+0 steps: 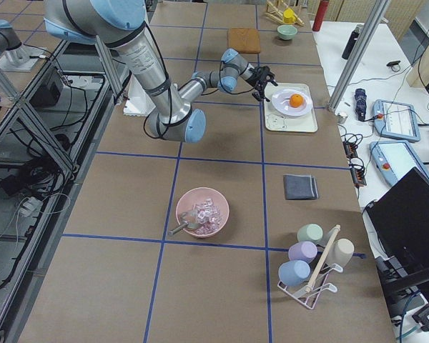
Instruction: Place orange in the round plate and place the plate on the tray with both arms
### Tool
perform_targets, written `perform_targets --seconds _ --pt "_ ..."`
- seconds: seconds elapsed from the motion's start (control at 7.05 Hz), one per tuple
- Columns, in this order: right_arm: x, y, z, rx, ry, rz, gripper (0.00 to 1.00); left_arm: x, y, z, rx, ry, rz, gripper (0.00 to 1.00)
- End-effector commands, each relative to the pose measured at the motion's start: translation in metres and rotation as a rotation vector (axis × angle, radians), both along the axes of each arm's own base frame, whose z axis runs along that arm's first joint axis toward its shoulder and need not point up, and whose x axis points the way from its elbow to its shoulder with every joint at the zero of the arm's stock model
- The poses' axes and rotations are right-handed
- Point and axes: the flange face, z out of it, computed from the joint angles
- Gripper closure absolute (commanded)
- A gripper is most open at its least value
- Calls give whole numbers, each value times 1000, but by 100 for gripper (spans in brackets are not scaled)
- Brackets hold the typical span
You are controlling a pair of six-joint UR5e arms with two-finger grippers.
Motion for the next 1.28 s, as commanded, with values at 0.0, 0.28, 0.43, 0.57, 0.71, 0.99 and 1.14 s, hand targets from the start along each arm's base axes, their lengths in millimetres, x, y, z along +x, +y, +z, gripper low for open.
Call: perform_targets --seconds 0.0,0.28,0.43,0.57,0.71,0.99,1.14 --pt "76 -9 8 -20 167 -286 0 0 1 0 1 0 1 1" --pt "184 -28 44 28 227 -547 0 -1 10 8 -4 -2 5 1" --pt "241 -40 60 54 259 -655 0 -2 14 12 6 -23 2 1" --pt "302 -54 85 78 284 -749 0 -3 16 14 4 -34 -1 1" --pt "359 -64 118 111 319 -834 0 -4 21 27 -33 -65 -6 1" --pt "456 -65 182 121 383 -934 0 -8 26 30 -31 -105 -3 1" --pt "501 -53 233 121 396 -982 0 -4 34 25 -8 -110 18 1"
